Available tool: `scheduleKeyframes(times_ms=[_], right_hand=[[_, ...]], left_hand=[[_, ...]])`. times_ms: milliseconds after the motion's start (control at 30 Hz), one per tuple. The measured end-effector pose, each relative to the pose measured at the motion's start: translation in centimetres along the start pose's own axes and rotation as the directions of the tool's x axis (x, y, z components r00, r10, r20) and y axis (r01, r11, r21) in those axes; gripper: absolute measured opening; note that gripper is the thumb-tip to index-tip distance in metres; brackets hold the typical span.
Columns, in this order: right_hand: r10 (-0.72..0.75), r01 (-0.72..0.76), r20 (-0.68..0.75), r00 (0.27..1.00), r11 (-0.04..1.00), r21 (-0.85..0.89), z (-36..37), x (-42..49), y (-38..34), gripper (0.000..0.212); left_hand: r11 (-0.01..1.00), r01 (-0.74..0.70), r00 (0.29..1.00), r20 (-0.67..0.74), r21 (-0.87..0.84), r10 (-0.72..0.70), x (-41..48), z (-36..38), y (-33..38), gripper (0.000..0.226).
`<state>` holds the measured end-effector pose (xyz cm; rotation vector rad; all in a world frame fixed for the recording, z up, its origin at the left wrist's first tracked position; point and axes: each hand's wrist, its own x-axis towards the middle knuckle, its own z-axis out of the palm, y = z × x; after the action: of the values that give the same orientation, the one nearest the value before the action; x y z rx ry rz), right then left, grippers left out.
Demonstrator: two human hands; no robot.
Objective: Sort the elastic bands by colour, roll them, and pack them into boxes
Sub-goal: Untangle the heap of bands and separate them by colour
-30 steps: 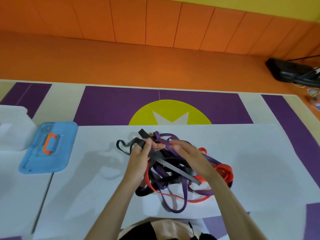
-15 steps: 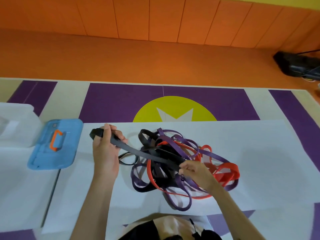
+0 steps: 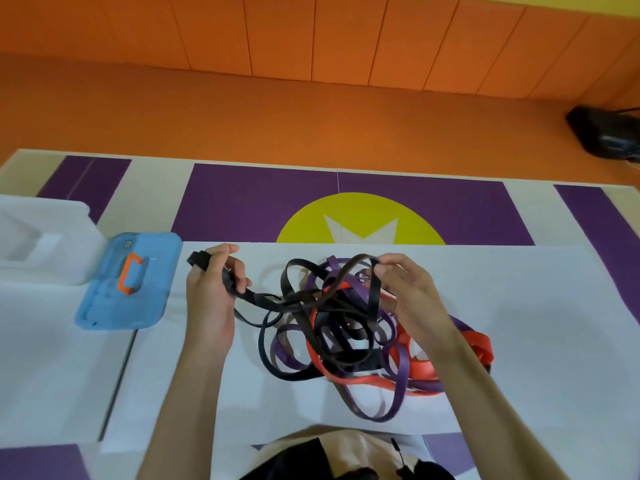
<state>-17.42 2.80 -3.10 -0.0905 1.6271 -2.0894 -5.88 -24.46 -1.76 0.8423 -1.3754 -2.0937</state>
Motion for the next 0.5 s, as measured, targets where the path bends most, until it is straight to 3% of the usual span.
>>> scheduleKeyframes(times_ms=[167, 333, 500], right_hand=[[0.043, -0.036, -0.05, 0.998, 0.99, 0.136, 1.3, 0.7, -1.0, 0.006], [-0.073, 0.054, 0.072, 0.995, 0.97, 0.237, 3.3, 0.4, -2.9, 0.002], [-0.177, 0.152, 0.186, 0.966, 0.978, 0.143, 5.3, 1.4, -4.0, 0.014]], left_hand=[[0.998, -0.028, 0.998, -0.062, -0.059, 0.024, 0.2, -0.8, 1.3, 0.021], [0.991, -0.077, 0.993, -0.103, -0.112, 0.066, 0.3, -1.5, 2.6, 0.016], [0.998, -0.041, 0.999, 0.006, -0.052, 0.042, -0.2, -0.6, 2.2, 0.007]])
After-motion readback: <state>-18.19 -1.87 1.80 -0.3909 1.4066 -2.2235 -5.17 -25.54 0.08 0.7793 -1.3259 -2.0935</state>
